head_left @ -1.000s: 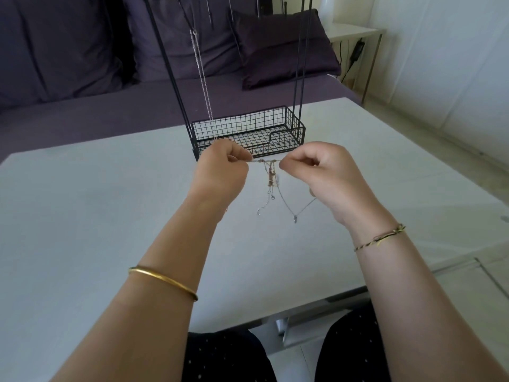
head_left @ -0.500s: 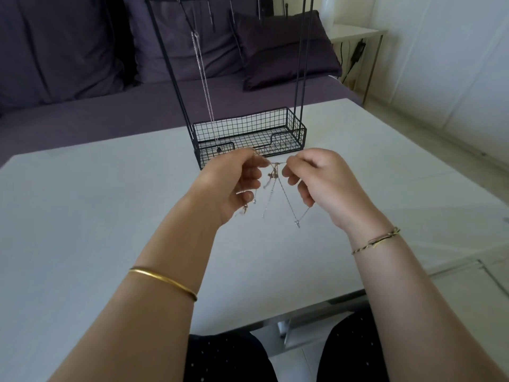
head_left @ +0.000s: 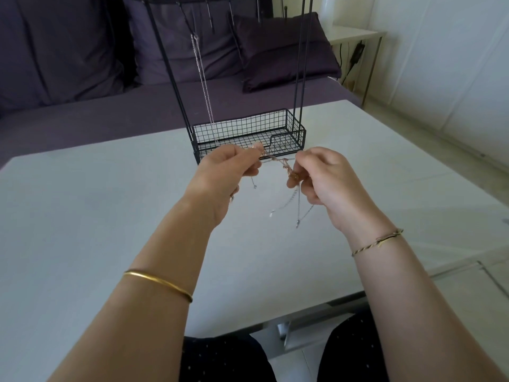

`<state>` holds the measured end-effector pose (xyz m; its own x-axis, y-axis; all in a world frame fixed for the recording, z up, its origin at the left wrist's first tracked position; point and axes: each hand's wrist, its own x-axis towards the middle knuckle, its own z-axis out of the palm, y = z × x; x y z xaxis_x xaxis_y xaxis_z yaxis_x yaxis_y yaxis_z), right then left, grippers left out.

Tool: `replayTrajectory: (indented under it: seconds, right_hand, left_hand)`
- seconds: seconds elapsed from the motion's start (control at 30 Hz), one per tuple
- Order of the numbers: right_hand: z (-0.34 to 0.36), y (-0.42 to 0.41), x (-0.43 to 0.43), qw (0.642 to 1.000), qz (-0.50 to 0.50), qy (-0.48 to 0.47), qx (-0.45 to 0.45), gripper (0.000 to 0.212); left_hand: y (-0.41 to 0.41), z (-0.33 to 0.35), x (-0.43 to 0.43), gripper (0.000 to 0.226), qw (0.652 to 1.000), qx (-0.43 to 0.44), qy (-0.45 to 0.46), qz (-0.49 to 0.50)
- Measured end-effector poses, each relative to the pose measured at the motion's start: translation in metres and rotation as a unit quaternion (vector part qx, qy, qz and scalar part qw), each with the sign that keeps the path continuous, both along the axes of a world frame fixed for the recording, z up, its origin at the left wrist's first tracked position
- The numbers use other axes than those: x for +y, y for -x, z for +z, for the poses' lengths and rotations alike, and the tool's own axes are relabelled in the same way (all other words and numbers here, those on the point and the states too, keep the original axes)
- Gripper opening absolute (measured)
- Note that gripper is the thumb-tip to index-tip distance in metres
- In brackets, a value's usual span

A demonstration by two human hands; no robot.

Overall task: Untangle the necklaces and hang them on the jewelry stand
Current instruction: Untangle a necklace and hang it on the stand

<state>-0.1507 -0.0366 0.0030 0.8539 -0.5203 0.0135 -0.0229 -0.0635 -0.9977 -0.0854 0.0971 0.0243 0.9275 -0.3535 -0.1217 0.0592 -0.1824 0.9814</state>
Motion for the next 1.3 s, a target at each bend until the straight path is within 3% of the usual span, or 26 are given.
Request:
replayTrajectory:
  seconds: [0.17, 0.27, 0.37, 0.53, 0.63, 0.73, 0.9, 1.03, 1.17, 1.3]
  right_hand:
    - [-0.004, -0.001, -0.003, 0.997, -0.021, 0.070, 0.004, 0.029]
    - [-0.006, 0.000, -0.005, 0.994, -0.015, 0.112, 0.012, 0.025]
    - [-0.006, 0.001, -0.006, 0.990, -0.003, 0.137, 0.010, 0.018]
    - [-0.006, 0.002, -0.006, 0.988, 0.022, 0.152, 0.004, 0.011]
    - [-0.006, 0.003, -0.005, 0.986, 0.026, 0.165, -0.001, 0.010]
    - [-0.008, 0.002, -0.006, 0.980, 0.006, 0.200, -0.015, 0.011]
    - [-0.011, 0.000, -0.010, 0.978, -0.014, 0.205, -0.028, 0.013]
    - [-0.011, 0.000, -0.012, 0.979, -0.026, 0.199, -0.027, 0.013]
    - [-0.011, 0.002, -0.015, 0.980, -0.036, 0.196, -0.012, 0.013]
    - [-0.011, 0.003, -0.018, 0.982, -0.041, 0.185, -0.005, 0.013]
  left_hand:
    - [0.004, -0.002, -0.002, 0.032, 0.975, -0.184, -0.125, 0.010]
    - [0.001, -0.005, -0.006, 0.023, 0.936, -0.316, -0.158, -0.002]
    - [-0.001, -0.010, -0.009, 0.022, 0.912, -0.374, -0.167, -0.018]
    - [0.002, -0.008, -0.013, 0.036, 0.948, -0.280, -0.154, -0.011]
    - [0.004, -0.007, -0.013, 0.043, 0.985, -0.159, -0.059, -0.013]
    - [0.004, -0.006, -0.011, 0.039, 0.997, -0.072, 0.008, -0.012]
    - [0.001, -0.005, -0.004, 0.025, 0.994, -0.093, -0.057, -0.028]
    - [-0.003, -0.007, 0.001, 0.003, 0.977, -0.138, -0.158, -0.032]
    - [-0.003, -0.007, 0.004, 0.004, 0.948, -0.185, -0.249, -0.065]
    - [-0.005, -0.006, 0.005, 0.010, 0.957, -0.174, -0.225, -0.051]
